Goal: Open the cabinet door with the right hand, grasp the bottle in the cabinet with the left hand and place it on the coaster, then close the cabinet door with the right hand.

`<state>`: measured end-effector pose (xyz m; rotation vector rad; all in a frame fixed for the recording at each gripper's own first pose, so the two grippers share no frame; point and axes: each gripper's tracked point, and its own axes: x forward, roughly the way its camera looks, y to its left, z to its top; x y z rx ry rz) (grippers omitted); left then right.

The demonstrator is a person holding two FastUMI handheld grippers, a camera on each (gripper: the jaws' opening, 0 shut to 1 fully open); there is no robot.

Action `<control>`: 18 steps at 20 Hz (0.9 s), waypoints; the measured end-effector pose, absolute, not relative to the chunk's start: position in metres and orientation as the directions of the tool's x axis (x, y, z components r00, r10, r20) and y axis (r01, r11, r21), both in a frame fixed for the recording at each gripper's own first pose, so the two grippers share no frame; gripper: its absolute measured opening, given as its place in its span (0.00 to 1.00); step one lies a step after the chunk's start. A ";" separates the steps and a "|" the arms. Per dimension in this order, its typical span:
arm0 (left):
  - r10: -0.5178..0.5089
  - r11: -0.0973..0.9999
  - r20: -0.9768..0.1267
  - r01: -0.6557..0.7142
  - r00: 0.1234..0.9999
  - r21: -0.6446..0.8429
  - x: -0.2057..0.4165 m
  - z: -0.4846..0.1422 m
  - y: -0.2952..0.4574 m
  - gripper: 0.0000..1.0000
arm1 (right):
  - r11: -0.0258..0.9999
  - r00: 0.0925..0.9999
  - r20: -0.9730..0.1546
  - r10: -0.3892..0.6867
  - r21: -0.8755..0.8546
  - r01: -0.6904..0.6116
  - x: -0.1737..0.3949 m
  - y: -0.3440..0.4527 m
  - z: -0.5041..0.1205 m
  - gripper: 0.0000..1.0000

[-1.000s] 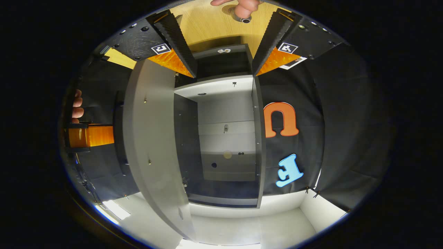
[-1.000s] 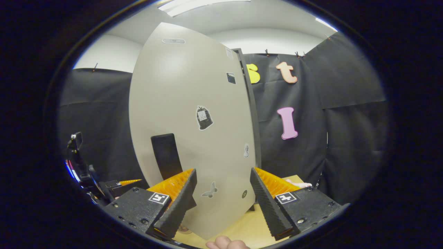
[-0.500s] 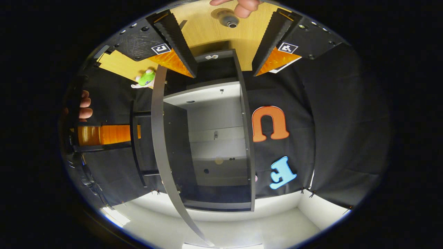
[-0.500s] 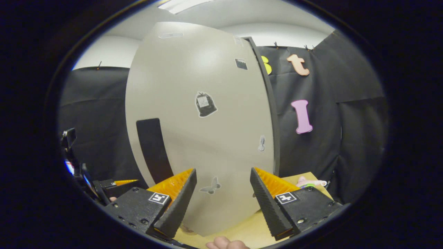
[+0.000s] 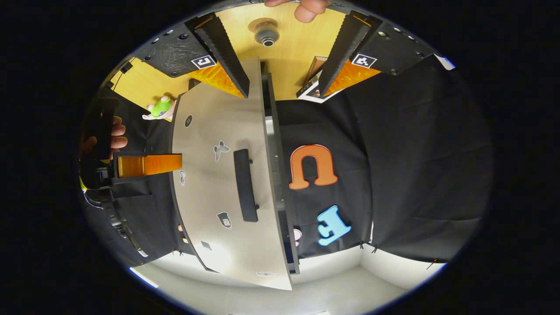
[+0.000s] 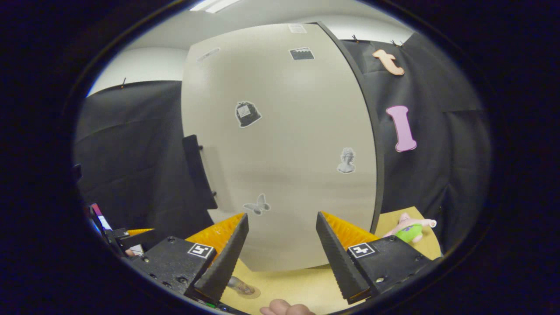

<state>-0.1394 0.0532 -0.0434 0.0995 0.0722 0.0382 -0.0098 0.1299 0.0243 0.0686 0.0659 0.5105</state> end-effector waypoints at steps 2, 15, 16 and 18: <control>0.083 0.992 -0.075 -0.075 0.994 0.100 -0.144 -0.044 0.064 0.96 | 0.856 0.855 -0.056 0.516 0.085 -0.510 -0.006 0.142 0.020 0.97; 0.142 0.989 -0.078 -0.139 0.987 0.050 -0.172 -0.046 0.064 0.96 | 0.798 0.786 -0.140 0.602 0.063 -0.600 -0.012 0.183 -0.005 0.96; 0.139 0.990 -0.077 -0.135 0.987 0.049 -0.172 -0.046 0.064 0.96 | 0.804 0.792 -0.141 0.593 0.057 -0.592 -0.013 0.180 -0.005 0.97; 0.128 0.991 -0.070 -0.125 0.989 0.039 -0.171 -0.044 0.063 0.96 | 0.819 0.808 -0.136 0.573 0.049 -0.572 -0.014 0.171 -0.005 0.97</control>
